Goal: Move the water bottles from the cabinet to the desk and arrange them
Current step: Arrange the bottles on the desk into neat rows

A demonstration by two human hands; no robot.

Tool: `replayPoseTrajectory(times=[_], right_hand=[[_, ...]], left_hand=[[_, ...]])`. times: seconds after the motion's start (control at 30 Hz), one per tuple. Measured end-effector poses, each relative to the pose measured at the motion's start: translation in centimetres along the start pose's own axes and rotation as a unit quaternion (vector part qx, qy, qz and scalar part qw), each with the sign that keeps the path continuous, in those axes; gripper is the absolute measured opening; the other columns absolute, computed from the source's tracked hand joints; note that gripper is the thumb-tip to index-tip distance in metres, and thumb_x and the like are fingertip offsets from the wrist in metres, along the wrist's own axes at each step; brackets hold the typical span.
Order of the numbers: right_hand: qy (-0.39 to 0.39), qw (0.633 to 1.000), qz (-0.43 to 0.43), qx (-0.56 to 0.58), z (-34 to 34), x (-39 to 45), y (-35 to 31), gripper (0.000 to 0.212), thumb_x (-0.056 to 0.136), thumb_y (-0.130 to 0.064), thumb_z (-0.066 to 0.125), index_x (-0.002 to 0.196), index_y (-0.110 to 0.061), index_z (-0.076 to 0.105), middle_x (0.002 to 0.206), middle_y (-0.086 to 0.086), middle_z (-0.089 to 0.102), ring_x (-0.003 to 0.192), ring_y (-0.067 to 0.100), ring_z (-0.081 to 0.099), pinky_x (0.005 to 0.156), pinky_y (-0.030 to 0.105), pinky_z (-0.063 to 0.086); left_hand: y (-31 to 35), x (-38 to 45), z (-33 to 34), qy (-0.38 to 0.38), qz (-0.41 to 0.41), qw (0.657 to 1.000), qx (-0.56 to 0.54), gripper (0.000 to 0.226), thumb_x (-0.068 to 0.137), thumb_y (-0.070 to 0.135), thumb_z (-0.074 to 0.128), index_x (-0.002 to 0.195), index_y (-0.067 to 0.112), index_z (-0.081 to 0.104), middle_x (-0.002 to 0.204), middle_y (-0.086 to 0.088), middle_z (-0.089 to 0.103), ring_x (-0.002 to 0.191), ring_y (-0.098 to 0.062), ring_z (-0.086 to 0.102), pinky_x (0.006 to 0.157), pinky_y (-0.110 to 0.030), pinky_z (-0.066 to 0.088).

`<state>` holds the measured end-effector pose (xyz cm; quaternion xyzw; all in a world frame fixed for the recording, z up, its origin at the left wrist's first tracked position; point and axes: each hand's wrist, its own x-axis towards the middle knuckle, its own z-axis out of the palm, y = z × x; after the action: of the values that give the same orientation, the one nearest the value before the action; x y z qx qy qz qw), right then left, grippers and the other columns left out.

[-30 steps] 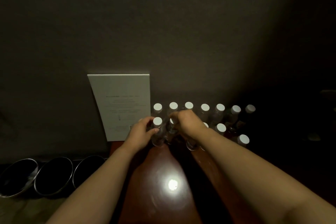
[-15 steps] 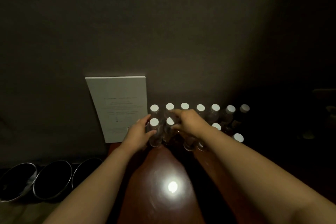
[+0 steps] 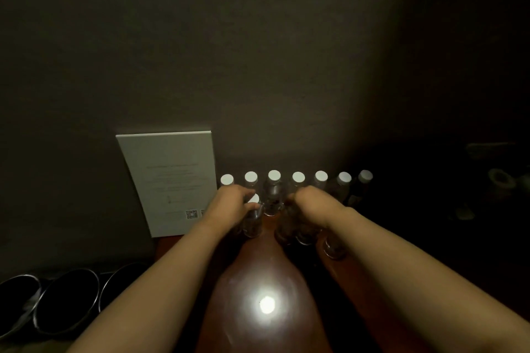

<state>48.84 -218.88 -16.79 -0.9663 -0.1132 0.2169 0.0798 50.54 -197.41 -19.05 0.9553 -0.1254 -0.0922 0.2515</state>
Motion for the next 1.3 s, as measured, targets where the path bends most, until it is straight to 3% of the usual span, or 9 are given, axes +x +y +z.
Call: replayPoseTrajectory(times=[0.07,0.2,0.37,0.5,0.7,0.83,1.03,1.17,1.3], right_hand=[[0.016,1.000,-0.003,0.007,0.4,0.5,-0.1,0.021,0.089,-0.017,0.056,0.106,-0.018,0.069,0.105,0.012,0.068,0.097,0.031,0.065,0.086,0.039,0.053],[0.026,0.999,0.002,0.031,0.6,1.7,-0.4,0.015,0.084,-0.017,0.056,0.094,-0.014,0.068,0.093,0.011,0.068,0.088,0.030,0.066,0.080,0.039,0.054],[0.039,0.999,-0.019,0.033,0.4,2.6,-1.6,0.018,0.091,-0.014,0.054,0.101,-0.008,0.068,0.098,0.015,0.067,0.090,0.031,0.064,0.073,0.031,0.045],[0.048,0.998,-0.032,0.032,0.2,3.0,-2.0,0.020,0.091,-0.013,0.054,0.105,-0.009,0.068,0.101,0.015,0.066,0.093,0.030,0.063,0.073,0.030,0.045],[0.059,0.997,-0.031,0.034,0.0,3.1,-2.0,0.017,0.090,-0.012,0.054,0.098,-0.009,0.068,0.098,0.014,0.066,0.091,0.030,0.063,0.072,0.032,0.047],[0.070,0.997,-0.036,0.022,0.2,2.8,-1.7,0.022,0.091,-0.013,0.054,0.109,-0.010,0.065,0.106,0.014,0.064,0.097,0.030,0.062,0.080,0.035,0.050],[0.082,0.996,-0.032,0.025,0.8,2.3,-1.1,0.035,0.093,-0.016,0.054,0.127,-0.016,0.056,0.110,0.011,0.065,0.100,0.031,0.065,0.087,0.042,0.053],[0.124,0.992,0.012,0.020,-0.3,0.7,1.4,0.037,0.087,-0.029,0.066,0.120,-0.014,0.060,0.110,0.009,0.067,0.102,0.030,0.063,0.084,0.036,0.052],[0.087,0.995,0.044,-0.004,-0.9,-1.4,4.2,0.028,0.089,-0.031,0.063,0.110,-0.015,0.069,0.101,0.010,0.068,0.096,0.028,0.064,0.074,0.031,0.050]], left_hand=[[-0.1,0.4,0.2,-0.001,-0.014,1.000,-0.001,0.025,0.086,0.036,0.072,0.098,0.015,0.074,0.089,-0.004,0.072,0.089,-0.021,0.066,0.071,-0.028,0.043],[-0.3,0.7,0.1,0.002,-0.031,0.999,-0.019,0.035,0.084,0.036,0.075,0.117,0.024,0.072,0.110,0.000,0.074,0.105,-0.017,0.065,0.081,-0.022,0.044],[-0.7,0.9,0.3,-0.006,-0.045,0.998,-0.034,0.043,0.081,0.037,0.078,0.121,0.024,0.070,0.119,0.001,0.072,0.112,-0.016,0.064,0.094,-0.026,0.048],[-0.6,0.9,0.3,0.000,-0.040,0.999,-0.032,0.040,0.080,0.036,0.078,0.118,0.026,0.072,0.115,0.000,0.073,0.109,-0.017,0.065,0.088,-0.024,0.047],[-0.6,1.0,0.4,-0.005,-0.040,0.999,-0.025,0.038,0.081,0.038,0.078,0.116,0.027,0.073,0.113,0.001,0.073,0.107,-0.017,0.065,0.090,-0.027,0.049],[-0.3,1.0,0.3,-0.007,-0.035,0.999,-0.008,0.026,0.082,0.034,0.076,0.105,0.022,0.075,0.100,0.000,0.074,0.097,-0.019,0.066,0.085,-0.033,0.052],[1.8,1.6,0.5,-0.017,-0.015,0.997,0.068,0.040,0.080,0.040,0.074,0.115,0.023,0.068,0.111,-0.001,0.070,0.106,-0.025,0.063,0.086,-0.034,0.052],[3.9,1.9,1.4,0.007,0.049,0.996,0.076,0.048,0.083,0.045,0.071,0.128,0.035,0.062,0.115,0.000,0.069,0.108,-0.024,0.064,0.085,-0.033,0.050],[4.6,2.6,2.8,-0.026,0.053,0.996,0.071,0.033,0.087,0.047,0.066,0.116,0.032,0.068,0.108,0.001,0.070,0.103,-0.023,0.064,0.080,-0.033,0.052]])
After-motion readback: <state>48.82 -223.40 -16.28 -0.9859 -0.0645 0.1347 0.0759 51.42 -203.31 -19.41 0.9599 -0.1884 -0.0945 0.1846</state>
